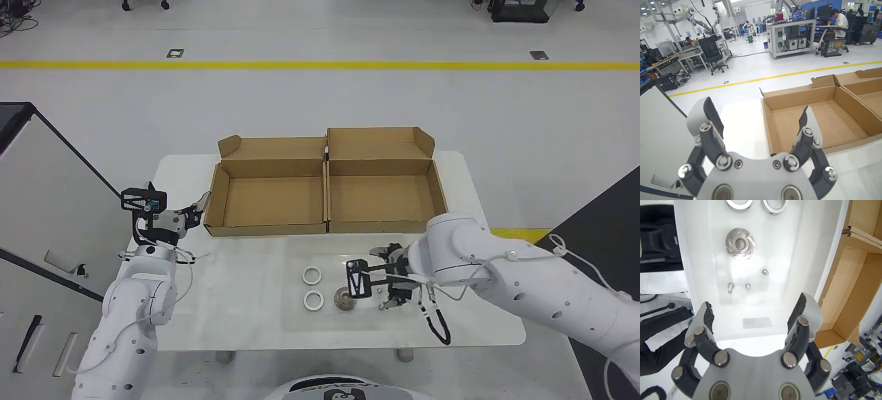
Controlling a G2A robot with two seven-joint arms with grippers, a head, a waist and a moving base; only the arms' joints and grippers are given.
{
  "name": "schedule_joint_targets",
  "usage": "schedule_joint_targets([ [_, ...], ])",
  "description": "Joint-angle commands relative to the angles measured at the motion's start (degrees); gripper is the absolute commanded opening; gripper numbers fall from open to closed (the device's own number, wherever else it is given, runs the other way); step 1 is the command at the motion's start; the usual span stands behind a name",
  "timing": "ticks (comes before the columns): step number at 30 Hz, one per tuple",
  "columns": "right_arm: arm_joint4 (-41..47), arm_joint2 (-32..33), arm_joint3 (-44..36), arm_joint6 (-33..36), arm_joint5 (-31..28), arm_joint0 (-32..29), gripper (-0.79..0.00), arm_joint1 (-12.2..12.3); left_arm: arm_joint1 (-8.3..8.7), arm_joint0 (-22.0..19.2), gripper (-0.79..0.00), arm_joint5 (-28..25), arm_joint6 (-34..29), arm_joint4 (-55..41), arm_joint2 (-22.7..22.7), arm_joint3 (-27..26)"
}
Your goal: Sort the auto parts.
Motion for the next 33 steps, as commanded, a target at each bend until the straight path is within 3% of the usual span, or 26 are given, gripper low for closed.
schedule_joint_targets([
  [1, 0.4, -1.6, 0.6, 0.5, 0.5, 1.3, 0.000, -0.4, 0.00, 0.0, 0.000, 0.0, 0.0, 0.0, 0.0, 0.0],
  [9, 3.3, -6.7, 4.0, 1.9, 1.9, 5.9, -0.009, -2.1, 0.00, 0.0, 0.000, 0.0, 0.0, 0.0, 0.0, 0.0],
  [12, 4.6, -8.1, 4.7, 2.1, 2.1, 7.0, -0.163, -2.5, 0.00, 0.0, 0.000, 0.0, 0.0, 0.0, 0.0, 0.0],
  [17, 6.4, -11.4, 6.0, 2.2, 2.2, 9.2, -0.280, -2.8, 0.00, 0.0, 0.000, 0.0, 0.0, 0.0, 0.0, 0.0],
  [22, 8.0, -15.3, 6.9, 2.4, 2.4, 12.2, -0.296, -3.2, 0.00, 0.0, 0.000, 0.0, 0.0, 0.0, 0.0, 0.0],
  [29, 8.3, -15.4, 7.2, 2.3, 2.3, 11.9, -0.299, -3.8, 0.00, 0.0, 0.000, 0.0, 0.0, 0.0, 0.0, 0.0],
  [33, 7.9, -15.4, 7.7, 2.2, 2.2, 11.3, -0.376, -4.2, 0.00, 0.0, 0.000, 0.0, 0.0, 0.0, 0.0, 0.0],
])
